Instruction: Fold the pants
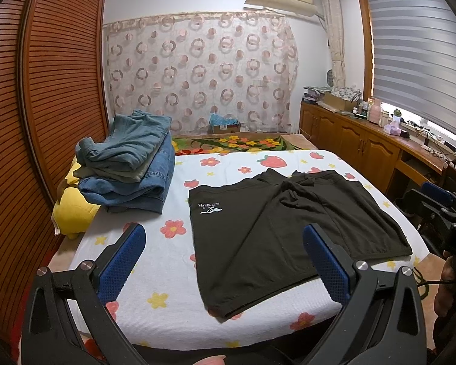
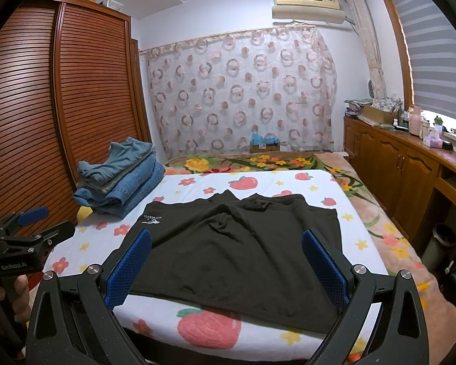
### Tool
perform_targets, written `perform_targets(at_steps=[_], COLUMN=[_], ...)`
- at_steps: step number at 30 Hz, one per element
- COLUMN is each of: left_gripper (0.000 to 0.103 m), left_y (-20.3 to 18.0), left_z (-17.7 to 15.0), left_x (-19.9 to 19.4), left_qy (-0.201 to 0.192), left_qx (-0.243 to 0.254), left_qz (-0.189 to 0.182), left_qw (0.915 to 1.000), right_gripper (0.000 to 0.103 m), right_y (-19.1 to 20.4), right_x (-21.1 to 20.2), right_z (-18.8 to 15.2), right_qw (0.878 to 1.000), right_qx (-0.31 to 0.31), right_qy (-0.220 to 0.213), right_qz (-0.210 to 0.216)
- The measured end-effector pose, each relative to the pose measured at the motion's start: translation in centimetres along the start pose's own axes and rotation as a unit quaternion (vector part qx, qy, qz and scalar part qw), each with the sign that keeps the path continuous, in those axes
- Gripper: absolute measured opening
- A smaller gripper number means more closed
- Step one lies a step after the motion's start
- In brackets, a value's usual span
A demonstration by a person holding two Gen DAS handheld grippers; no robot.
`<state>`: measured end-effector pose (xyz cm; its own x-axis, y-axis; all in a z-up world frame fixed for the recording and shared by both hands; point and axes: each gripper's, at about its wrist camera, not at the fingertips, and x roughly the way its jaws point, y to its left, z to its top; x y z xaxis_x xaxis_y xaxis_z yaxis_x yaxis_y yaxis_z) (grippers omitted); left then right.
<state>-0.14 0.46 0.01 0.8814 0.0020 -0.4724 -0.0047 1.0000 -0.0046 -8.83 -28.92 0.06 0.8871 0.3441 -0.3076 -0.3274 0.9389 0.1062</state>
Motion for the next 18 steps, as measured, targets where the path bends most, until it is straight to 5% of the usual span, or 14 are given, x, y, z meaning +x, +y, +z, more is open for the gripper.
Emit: perform_targets(at_steps=[18], left_gripper=[0.103], left_y=[-0.09], left_z=[0.03], left_x=[-0.04], left_qy=[0.0], left_qx=[0.0], left_qz=[0.0], left_qw=[1.0], right_gripper=[0.1], right_y=[0.03], right_x=[-0.12], right_z=[-0.04], right_qw=[1.0], right_qx=[0.001], right_qy=[-0.001], right_qz=[0.002])
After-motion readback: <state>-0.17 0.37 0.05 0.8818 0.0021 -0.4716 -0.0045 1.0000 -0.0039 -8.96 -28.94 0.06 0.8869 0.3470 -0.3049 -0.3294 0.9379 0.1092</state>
